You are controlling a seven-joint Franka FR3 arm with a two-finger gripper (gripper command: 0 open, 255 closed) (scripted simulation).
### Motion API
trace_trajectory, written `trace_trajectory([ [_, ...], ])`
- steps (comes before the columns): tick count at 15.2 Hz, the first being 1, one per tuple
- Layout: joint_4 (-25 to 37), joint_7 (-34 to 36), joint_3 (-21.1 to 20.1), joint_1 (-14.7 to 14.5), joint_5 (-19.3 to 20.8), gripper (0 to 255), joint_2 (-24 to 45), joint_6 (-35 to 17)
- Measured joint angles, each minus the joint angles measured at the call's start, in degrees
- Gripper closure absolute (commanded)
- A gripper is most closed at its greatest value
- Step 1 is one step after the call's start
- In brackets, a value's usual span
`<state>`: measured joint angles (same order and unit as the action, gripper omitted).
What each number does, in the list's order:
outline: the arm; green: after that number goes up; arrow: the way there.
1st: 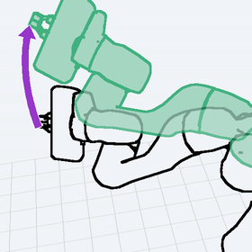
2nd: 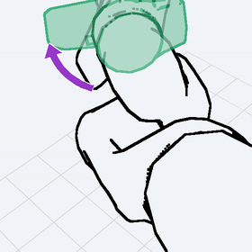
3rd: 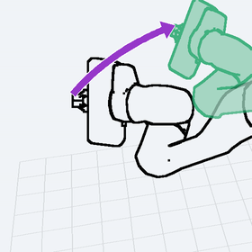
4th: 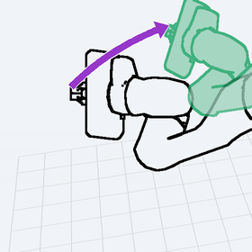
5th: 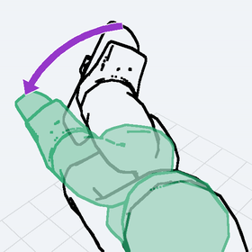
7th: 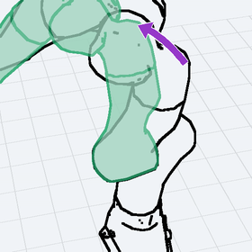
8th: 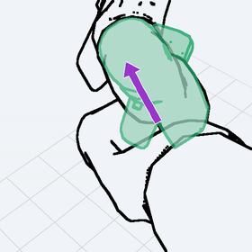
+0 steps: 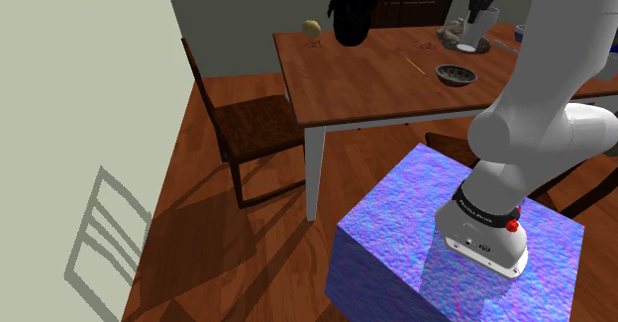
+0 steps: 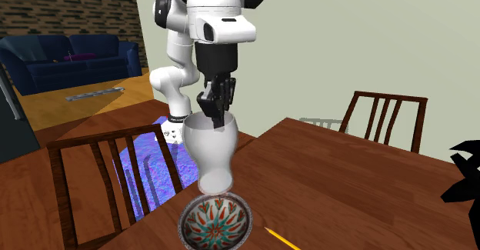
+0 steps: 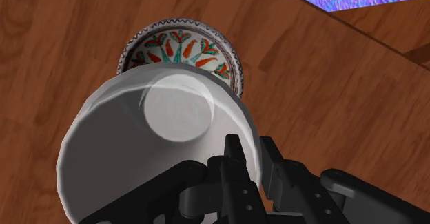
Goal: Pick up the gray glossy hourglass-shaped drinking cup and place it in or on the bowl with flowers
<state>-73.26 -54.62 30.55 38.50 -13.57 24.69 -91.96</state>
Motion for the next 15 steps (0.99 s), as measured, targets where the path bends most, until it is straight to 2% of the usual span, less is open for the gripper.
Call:
trace_trajectory([
  [15, -11.3, -1.1, -0.4, -1.3, -0.5, 255, 0.3, -11.4],
])
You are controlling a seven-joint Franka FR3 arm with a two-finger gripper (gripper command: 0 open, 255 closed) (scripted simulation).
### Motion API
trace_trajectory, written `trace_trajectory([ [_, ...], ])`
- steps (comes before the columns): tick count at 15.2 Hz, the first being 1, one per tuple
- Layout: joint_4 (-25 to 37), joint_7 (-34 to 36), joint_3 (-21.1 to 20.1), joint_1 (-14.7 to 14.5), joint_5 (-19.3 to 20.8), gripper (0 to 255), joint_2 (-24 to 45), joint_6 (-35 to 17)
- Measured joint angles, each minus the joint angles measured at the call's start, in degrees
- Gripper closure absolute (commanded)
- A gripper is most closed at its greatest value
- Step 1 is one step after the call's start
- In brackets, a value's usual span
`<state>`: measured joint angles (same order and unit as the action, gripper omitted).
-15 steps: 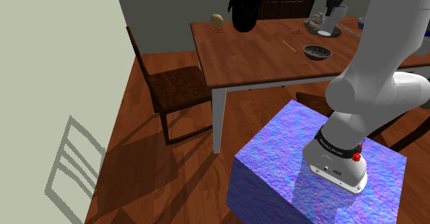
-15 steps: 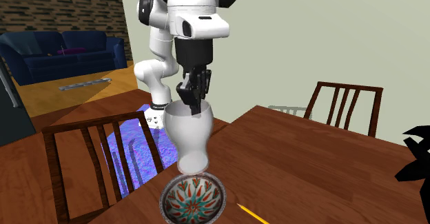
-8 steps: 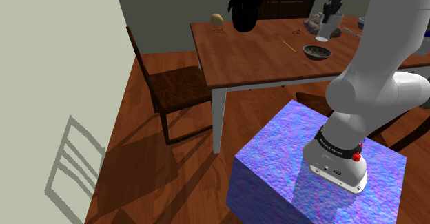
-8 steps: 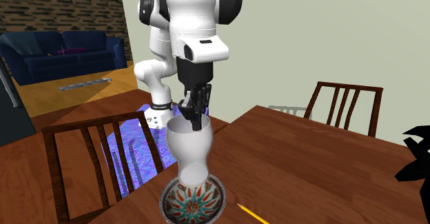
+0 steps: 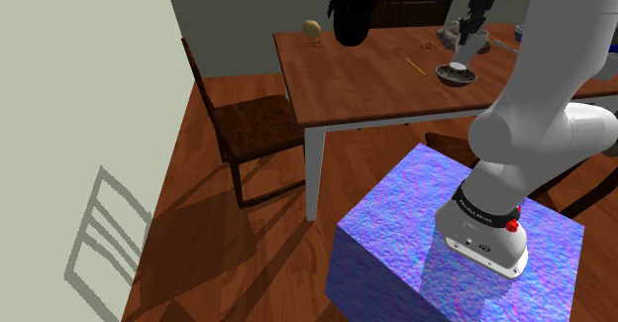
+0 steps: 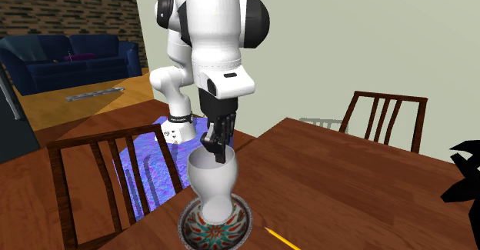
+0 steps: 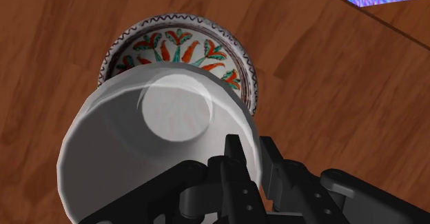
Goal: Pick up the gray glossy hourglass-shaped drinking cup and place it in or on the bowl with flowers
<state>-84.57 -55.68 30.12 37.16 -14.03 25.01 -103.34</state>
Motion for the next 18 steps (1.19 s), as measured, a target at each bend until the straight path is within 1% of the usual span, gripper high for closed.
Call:
trace_trajectory([
  [5, -2.9, -0.4, -0.2, -0.2, -0.4, 255, 0.4, -3.2],
  [11, -3.1, -0.5, -0.2, -0.2, -0.4, 255, 0.5, -3.6],
  [12, -3.1, -0.5, -0.2, -0.2, -0.4, 0, 0.5, -3.6],
  [18, -3.1, -0.5, -0.2, -0.2, -0.4, 0, 0.5, -3.6],
])
